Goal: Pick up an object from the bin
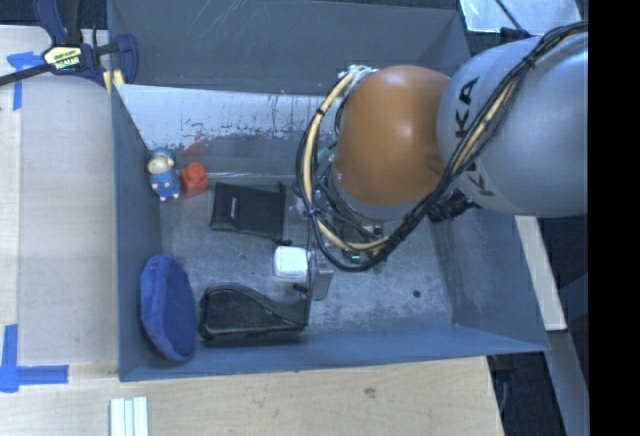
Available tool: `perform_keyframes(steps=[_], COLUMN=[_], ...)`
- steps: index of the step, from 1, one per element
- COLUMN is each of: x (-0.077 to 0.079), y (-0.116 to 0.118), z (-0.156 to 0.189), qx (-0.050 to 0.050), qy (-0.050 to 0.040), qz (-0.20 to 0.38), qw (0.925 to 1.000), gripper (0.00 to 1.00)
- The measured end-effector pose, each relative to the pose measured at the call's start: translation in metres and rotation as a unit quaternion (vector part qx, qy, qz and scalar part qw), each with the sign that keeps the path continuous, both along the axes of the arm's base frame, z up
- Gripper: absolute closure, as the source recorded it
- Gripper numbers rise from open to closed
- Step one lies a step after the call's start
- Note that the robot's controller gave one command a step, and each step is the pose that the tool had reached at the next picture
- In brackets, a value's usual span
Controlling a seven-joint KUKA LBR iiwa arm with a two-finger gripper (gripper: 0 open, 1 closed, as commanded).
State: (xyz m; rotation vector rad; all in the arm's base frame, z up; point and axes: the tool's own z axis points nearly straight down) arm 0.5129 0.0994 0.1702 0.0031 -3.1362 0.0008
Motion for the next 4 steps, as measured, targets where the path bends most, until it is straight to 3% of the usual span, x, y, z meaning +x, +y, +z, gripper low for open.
perform_keyframes(steps=[1, 2, 3, 4], x=[0.086, 0.093, 0.088, 0.085], y=[0.035, 0.034, 0.014, 0.030], z=[-0.104, -0.069, -0.070, -0.102], qx=[0.001, 0.001, 0.000, 0.000], qy=[-0.0041, -0.0063, -0.0034, -0.0029], qz=[0.013, -0.065, -0.070, -0.083], qw=[0.9999, 0.9979, 0.9976, 0.9966], gripper=[0.00, 0.00, 0.00, 0.00])
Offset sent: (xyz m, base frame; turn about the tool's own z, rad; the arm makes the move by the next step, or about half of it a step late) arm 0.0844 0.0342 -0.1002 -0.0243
